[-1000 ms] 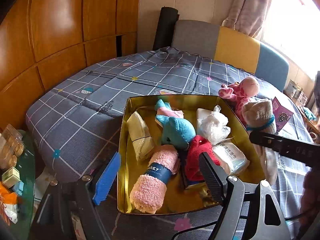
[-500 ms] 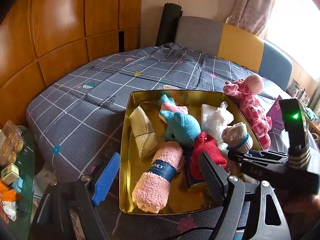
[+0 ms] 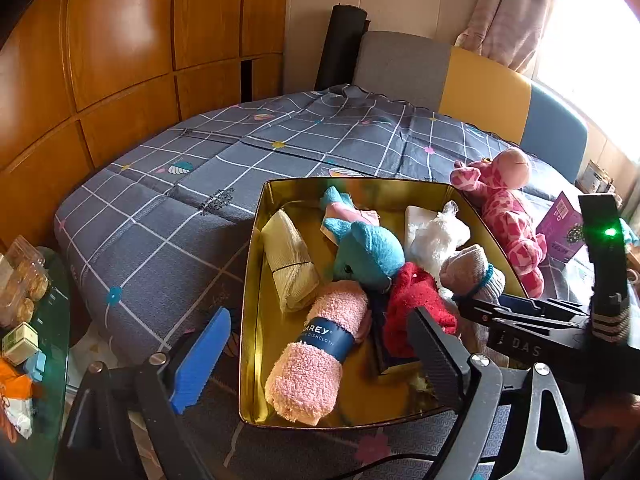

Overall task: Organize soft objects
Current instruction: 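Carry the grey sock into the gold tray and open the right tool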

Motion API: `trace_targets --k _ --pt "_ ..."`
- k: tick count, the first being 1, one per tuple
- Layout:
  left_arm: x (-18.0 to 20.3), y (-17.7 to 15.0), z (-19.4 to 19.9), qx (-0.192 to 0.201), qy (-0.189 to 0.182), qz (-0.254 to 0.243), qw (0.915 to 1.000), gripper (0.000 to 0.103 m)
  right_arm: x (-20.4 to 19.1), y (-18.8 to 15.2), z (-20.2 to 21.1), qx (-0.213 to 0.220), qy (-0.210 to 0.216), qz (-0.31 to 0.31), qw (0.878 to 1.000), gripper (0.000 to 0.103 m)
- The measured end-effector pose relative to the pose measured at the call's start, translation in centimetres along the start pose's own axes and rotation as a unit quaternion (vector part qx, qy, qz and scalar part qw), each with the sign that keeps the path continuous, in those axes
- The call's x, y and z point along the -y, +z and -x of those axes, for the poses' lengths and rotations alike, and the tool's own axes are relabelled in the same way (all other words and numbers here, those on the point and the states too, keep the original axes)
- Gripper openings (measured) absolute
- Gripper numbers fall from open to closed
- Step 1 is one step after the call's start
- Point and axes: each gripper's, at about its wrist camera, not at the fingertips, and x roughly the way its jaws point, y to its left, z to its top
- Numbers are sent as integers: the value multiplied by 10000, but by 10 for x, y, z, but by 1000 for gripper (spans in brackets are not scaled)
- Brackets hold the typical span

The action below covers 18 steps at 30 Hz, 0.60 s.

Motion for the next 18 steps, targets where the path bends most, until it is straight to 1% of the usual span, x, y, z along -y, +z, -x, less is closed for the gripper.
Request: trace_targets --k 5,7,8,9,15,18 --pt "2 0 6 88 22 -21 10000 98 -3 -5 15 244 -5 71 9997 47" --pt "3 0 9 130 27 -30 9999 100 -4 -7 21 330 -49 70 9994 61" --pt "3 0 11 158 32 -28 9999 101 -3 -9 24 385 -38 57 9992 63" --pt "3 0 13 187 37 -25 9998 103 -3 -11 27 430 -39 51 9991 63" --pt "8 -2 28 399 53 35 9992 103 -4 -30 51 848 -296 -72 9959 64" --pt "12 -2 35 486 108 34 9988 103 -2 -37 59 984 -419 -195 9941 64"
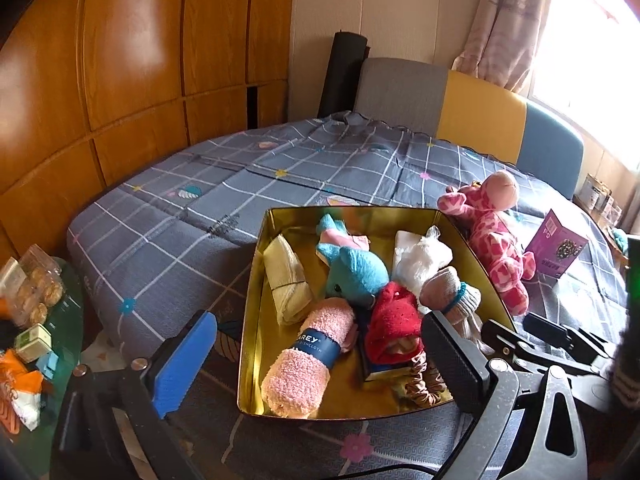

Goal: Organize soft objects

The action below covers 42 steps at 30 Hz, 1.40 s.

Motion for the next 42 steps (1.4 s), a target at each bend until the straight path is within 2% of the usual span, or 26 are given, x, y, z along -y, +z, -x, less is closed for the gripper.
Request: trace_targets --k 15,42 --pt "14 -3 21 308 291 -136 9990 103 10 -13 23 270 -195 -161 9993 64" --pt "20 -5 22 263 283 -234 9990 103 8 -15 29 384 -237 -207 9988 64"
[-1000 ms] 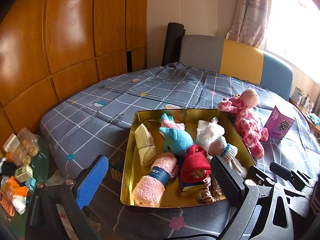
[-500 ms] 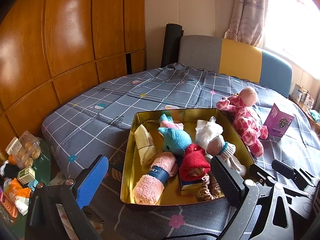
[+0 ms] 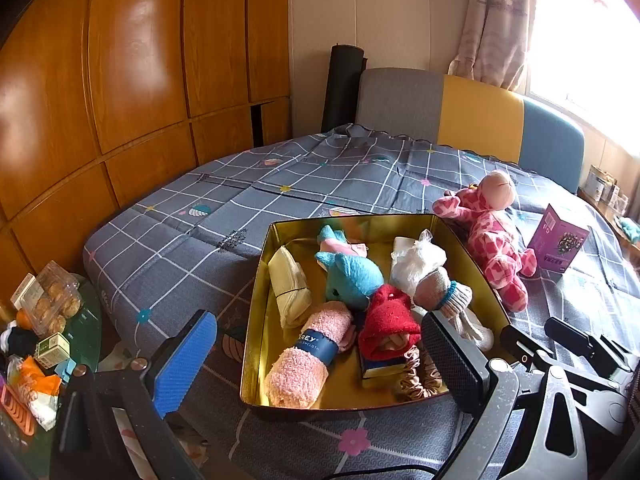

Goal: Organize soft objects

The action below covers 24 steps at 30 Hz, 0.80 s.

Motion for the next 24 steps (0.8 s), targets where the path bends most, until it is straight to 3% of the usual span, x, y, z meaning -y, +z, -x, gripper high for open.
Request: trace_targets --k 24 --pt "3 -3 0 -32 -32 -14 10000 103 0 0 1 0 -31 -11 10000 64"
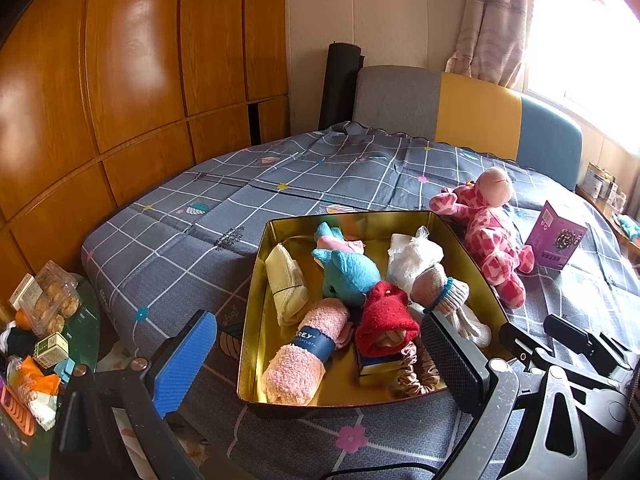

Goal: Organize soft objects

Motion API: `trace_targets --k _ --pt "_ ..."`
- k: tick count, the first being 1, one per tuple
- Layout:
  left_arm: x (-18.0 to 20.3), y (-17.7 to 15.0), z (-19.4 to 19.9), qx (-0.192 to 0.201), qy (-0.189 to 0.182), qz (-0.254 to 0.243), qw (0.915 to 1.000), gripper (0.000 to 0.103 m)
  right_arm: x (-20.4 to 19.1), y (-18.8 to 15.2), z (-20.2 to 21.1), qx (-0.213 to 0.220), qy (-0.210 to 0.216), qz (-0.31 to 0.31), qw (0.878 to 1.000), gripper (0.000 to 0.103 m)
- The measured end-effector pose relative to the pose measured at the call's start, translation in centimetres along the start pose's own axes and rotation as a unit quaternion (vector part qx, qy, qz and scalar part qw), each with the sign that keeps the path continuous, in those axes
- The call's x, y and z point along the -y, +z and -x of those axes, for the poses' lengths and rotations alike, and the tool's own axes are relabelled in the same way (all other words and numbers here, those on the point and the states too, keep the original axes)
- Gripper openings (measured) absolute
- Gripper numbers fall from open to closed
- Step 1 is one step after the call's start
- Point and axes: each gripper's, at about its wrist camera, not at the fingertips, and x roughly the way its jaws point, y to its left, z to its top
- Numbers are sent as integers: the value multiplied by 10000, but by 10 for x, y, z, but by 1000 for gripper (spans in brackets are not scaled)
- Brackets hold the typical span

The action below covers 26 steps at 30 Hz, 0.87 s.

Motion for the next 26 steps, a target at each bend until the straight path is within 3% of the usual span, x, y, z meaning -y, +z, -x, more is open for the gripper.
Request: trace_targets --k 21,26 --pt "0 -2 -6 -137 -35 27 9999 103 4 -1 -1 -13 -46 -84 10000 64" --pt "2 -1 -8 -76 -57 -87 9999 103 32 0 1 116 -331 -535 9979 64"
